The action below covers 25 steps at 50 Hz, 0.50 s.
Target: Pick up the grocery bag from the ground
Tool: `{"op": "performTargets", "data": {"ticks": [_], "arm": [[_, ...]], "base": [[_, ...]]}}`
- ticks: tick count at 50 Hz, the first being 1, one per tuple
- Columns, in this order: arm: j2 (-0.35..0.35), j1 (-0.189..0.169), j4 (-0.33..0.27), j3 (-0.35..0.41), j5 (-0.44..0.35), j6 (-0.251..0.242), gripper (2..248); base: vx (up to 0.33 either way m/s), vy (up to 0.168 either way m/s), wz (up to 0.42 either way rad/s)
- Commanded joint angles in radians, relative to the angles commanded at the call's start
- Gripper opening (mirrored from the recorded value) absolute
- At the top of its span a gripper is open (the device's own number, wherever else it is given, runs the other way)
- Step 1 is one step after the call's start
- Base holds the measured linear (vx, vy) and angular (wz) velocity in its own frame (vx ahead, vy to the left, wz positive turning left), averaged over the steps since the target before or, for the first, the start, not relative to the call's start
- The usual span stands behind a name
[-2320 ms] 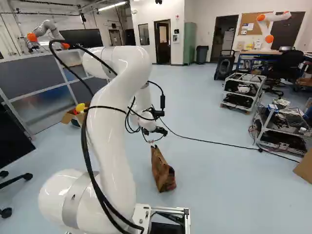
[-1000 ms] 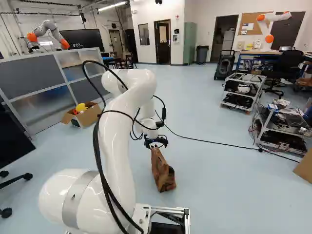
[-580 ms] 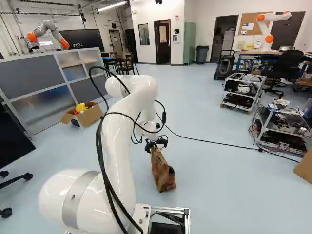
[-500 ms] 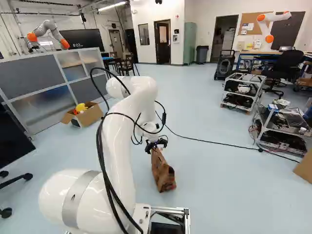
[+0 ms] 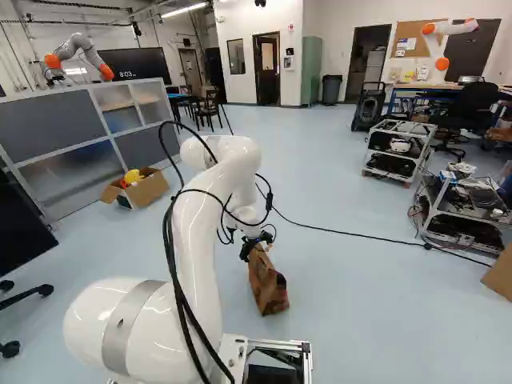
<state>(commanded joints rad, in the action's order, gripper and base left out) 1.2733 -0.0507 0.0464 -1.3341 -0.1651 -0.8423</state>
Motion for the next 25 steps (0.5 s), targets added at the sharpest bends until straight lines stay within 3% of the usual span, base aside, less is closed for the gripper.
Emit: {"op": "performTargets", "data": {"ticks": [25], "arm": [[0.093, 0.000, 0.000, -0.079, 0.031, -0.003, 247]], "base": [[0.000, 0.000, 0.000]]}}
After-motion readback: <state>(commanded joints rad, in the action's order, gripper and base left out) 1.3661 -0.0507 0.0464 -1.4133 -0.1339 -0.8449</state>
